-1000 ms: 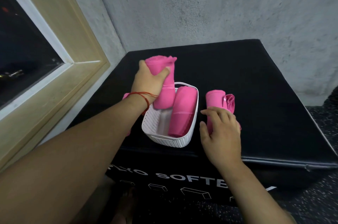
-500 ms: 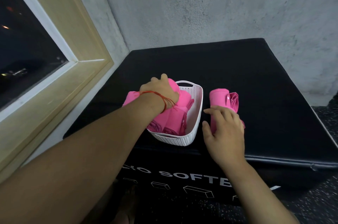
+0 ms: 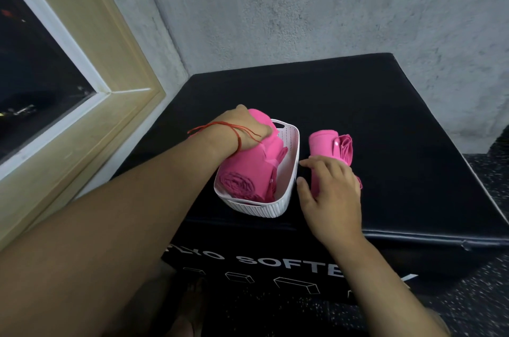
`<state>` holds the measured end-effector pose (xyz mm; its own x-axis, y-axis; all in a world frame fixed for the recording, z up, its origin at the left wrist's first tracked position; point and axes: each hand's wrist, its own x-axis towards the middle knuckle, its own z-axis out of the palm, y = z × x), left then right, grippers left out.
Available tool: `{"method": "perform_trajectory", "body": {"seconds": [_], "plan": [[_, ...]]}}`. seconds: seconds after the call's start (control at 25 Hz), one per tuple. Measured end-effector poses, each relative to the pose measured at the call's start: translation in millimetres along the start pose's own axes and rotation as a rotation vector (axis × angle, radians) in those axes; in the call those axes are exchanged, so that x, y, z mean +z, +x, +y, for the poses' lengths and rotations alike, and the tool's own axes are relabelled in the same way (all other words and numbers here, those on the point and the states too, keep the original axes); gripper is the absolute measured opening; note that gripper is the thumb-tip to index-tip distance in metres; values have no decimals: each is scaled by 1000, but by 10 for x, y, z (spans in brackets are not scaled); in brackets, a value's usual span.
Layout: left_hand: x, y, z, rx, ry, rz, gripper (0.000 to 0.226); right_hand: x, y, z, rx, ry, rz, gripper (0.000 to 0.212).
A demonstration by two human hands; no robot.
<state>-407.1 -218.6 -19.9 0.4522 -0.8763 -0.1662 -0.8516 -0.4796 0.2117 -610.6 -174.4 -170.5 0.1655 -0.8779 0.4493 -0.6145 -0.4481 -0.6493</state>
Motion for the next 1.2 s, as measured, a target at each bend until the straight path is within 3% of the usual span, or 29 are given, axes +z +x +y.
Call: {"method": "perform_trajectory", "body": {"seconds": [0.2,0.44,0.64,0.72,0.8,0.92,1.0,1.12,1.2], "plan": [[182,-106,137,-4,-225,-63,95,-1,-21,1,1,1,9,31],[441,-140,120,61,-327,-90,90,12,-6,6,9,-4,8,32],[363,-164,12,106,-233,-156,60,13,-2,-5,8,-1,15,34],[453,-191,-18,162,-159,-97,64,20,-12,-7,4,-9,12,35],[583,-234,-70,227,-243,-98,70,25,-21,-7,-4,-14,11,35],[562,-86,-218,321,-410,-194,51,17,-24,-6,-13,1,15,34],[436,59,-286,394,-301,-208,47,17,-27,2,-12,-4,12,34],[349,214,-289,547,76,-111,60,23,-34,11,-11,-29,19,33],[368,230,-307,609,147,-44,50,31,-31,-1,-15,-40,20,33]]}}
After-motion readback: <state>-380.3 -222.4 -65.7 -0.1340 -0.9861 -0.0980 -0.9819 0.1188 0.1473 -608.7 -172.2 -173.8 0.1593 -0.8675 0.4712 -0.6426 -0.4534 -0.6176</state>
